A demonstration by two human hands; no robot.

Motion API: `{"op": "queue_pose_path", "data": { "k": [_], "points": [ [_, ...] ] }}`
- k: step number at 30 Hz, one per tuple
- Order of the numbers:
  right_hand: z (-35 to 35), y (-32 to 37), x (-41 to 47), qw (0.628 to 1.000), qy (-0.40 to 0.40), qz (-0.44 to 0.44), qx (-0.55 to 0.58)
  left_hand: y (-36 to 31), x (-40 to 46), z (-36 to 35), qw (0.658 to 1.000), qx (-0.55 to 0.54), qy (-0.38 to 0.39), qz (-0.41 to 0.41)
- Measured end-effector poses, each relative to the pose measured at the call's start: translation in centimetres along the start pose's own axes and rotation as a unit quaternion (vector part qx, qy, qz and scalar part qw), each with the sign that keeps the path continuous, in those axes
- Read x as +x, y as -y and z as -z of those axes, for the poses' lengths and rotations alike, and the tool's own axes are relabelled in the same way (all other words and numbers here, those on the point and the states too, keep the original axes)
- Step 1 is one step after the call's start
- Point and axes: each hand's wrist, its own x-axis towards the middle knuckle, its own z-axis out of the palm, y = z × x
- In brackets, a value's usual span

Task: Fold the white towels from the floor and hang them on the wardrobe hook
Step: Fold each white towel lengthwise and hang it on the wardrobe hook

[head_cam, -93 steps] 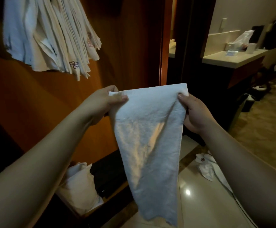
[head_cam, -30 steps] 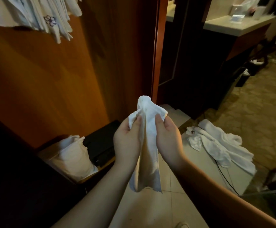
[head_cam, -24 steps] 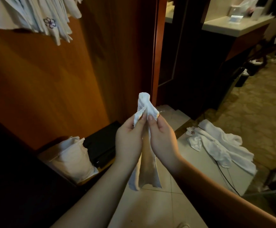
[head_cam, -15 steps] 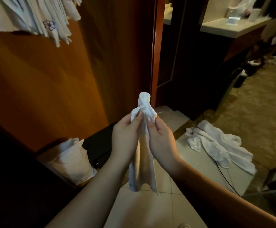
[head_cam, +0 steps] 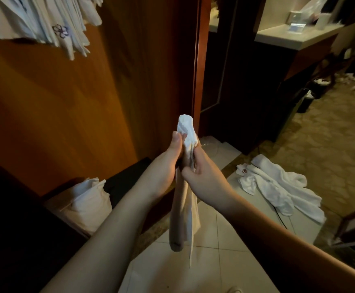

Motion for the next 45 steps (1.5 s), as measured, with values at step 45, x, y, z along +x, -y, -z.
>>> {"op": "queue_pose_path", "data": {
  "k": [45],
  "points": [
    [3.2,-1.2,8.5,0.979,-0.032,-0.018,0.201,-17.4,6.1,8.0,0.953,-0.204,-0.198,-0.103]
  ]
}}
